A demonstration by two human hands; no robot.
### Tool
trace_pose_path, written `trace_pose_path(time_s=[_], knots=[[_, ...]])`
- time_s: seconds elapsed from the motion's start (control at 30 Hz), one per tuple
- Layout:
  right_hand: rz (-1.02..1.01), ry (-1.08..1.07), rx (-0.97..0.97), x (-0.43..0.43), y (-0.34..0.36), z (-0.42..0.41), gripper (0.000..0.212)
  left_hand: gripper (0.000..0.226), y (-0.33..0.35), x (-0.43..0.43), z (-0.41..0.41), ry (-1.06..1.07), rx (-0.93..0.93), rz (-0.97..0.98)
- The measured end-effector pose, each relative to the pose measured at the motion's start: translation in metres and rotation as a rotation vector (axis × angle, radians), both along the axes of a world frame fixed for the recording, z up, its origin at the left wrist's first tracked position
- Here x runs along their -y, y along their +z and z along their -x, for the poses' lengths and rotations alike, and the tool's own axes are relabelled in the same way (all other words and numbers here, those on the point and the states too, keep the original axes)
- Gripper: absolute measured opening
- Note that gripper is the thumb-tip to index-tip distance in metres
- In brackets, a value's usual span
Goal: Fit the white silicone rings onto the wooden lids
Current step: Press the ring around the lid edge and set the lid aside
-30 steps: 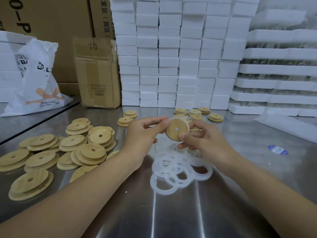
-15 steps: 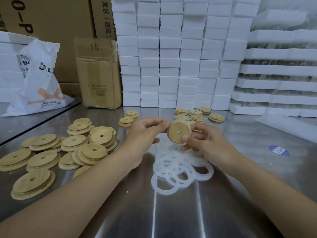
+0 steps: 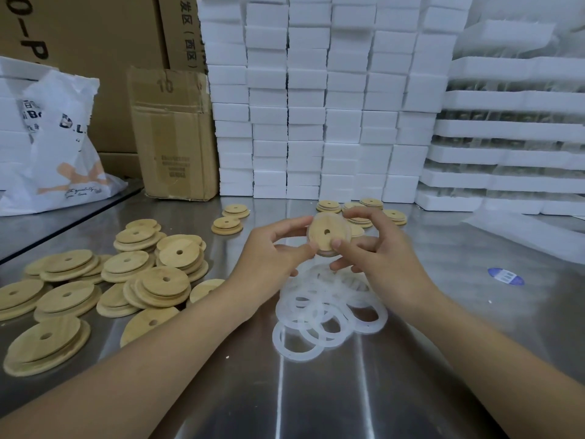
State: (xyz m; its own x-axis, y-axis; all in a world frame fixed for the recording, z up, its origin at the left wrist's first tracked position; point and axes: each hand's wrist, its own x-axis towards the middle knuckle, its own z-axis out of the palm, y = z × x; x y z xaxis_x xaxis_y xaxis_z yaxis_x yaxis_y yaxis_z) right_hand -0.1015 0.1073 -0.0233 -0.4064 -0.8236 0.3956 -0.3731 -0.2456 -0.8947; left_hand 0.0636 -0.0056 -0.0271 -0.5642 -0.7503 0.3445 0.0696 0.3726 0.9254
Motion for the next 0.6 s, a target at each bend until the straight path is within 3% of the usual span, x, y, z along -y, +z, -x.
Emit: trace_pose_path(time_s=[0.13,0.37,0.5,0.6], knots=[[0.047,-0.006,-0.013,0.002,0.001,-0.003,0.028,0.051,-0.007,-0.005,0.003,-0.061,0.007,-0.023],[0.011,0.031,0.049,0.001,0.004,-0.002,0.052,0.064,-0.001,-0.013,0.002,-0.025,-0.025,-0.102],[-0.030,0.009,0.053,0.002,0.003,-0.001,0.048,0.050,0.000,-0.013,0.001,0.006,-0.049,-0.145],[-0.011,-0.015,0.044,0.002,0.002,0.002,0.046,0.051,-0.001,-0.011,0.001,0.011,-0.059,-0.123]])
